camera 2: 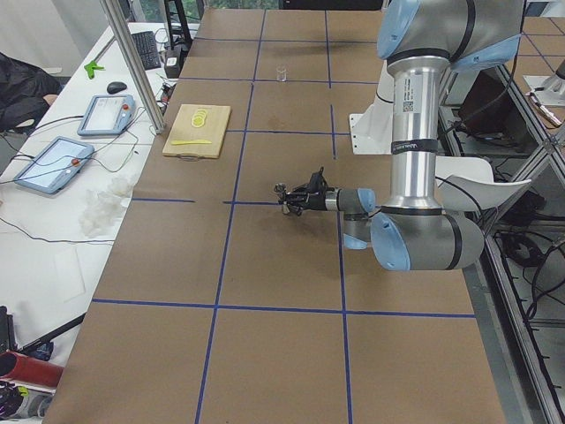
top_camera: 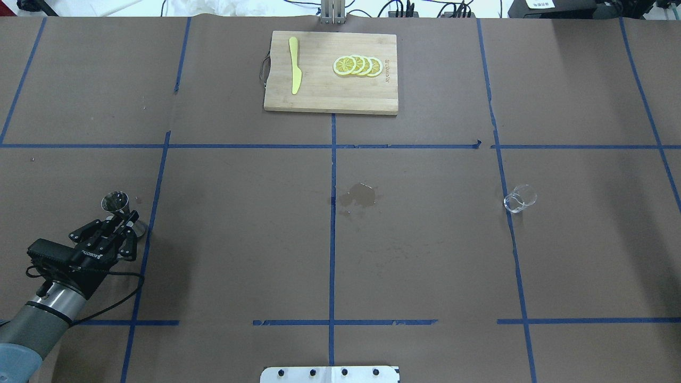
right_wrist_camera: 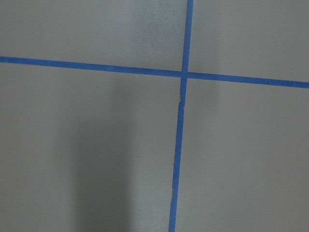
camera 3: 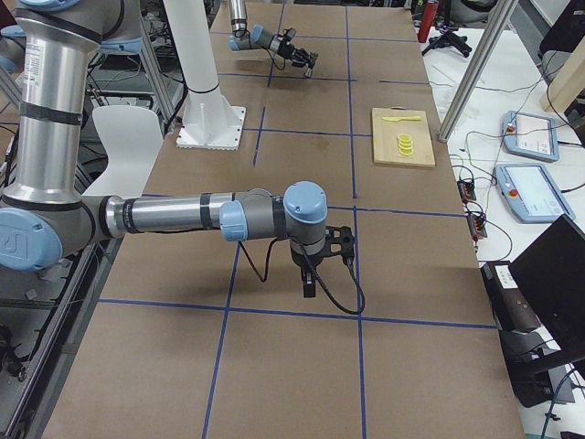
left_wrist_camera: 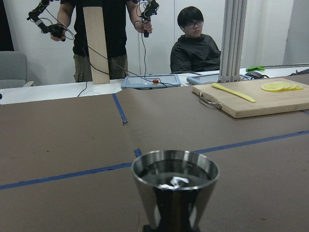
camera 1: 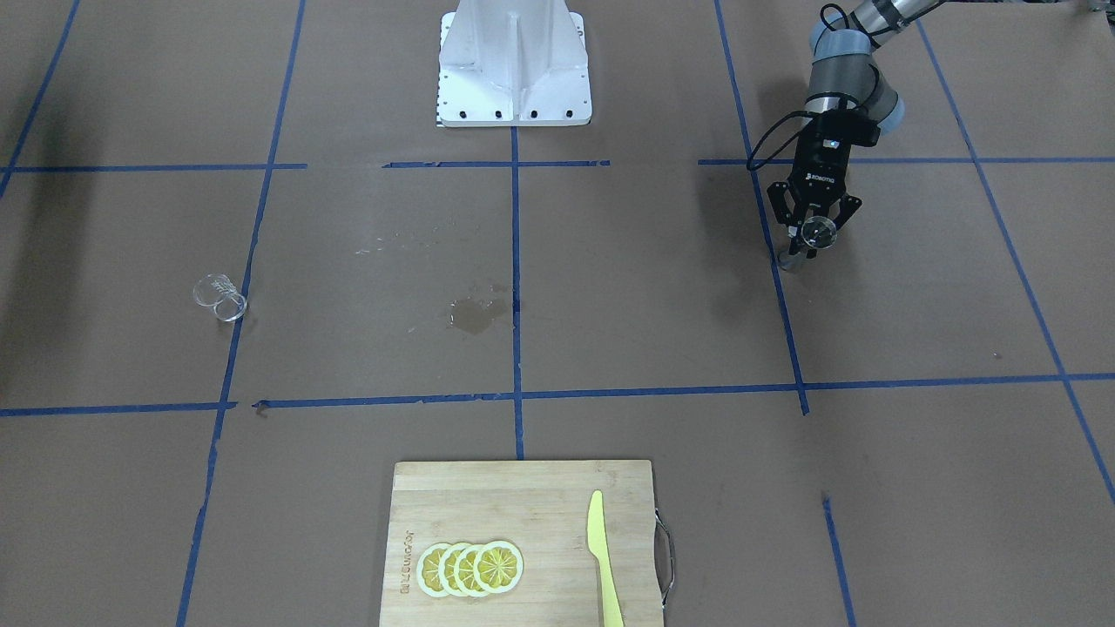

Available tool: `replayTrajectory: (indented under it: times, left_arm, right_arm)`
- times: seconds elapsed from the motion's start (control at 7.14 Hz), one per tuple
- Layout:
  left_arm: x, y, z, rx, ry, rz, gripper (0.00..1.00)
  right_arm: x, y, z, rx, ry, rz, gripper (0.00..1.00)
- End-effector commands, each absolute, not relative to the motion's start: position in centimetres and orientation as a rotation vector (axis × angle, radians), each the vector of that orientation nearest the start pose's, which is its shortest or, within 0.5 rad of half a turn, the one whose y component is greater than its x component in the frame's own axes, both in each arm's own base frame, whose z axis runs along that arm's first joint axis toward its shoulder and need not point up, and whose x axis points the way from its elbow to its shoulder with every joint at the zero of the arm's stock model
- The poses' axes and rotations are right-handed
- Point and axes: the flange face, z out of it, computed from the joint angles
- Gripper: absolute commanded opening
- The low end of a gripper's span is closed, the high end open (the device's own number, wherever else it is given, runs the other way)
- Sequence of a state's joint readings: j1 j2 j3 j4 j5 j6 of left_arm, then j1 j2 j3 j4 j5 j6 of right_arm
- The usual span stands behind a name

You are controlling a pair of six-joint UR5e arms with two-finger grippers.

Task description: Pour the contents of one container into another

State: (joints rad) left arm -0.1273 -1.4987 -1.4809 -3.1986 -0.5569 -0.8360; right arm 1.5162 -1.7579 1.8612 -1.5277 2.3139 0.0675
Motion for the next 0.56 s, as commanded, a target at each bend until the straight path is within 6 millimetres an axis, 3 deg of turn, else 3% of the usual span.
replayTrajectory:
  times: [0.0,0.42]
  left_arm:
    - [38.57,-26.91,55.73,1.269,0.859,-0.269,0.11]
    - [38.62,-26.94,55.59,1.271,0.863,-0.278,0.03]
  right_arm:
    - [4.33,-42.34,59.78,0.095,-0.748,-0.042,1.00]
    - [4.33,-42.34,59.70,0.097,-0.748,-0.042,1.00]
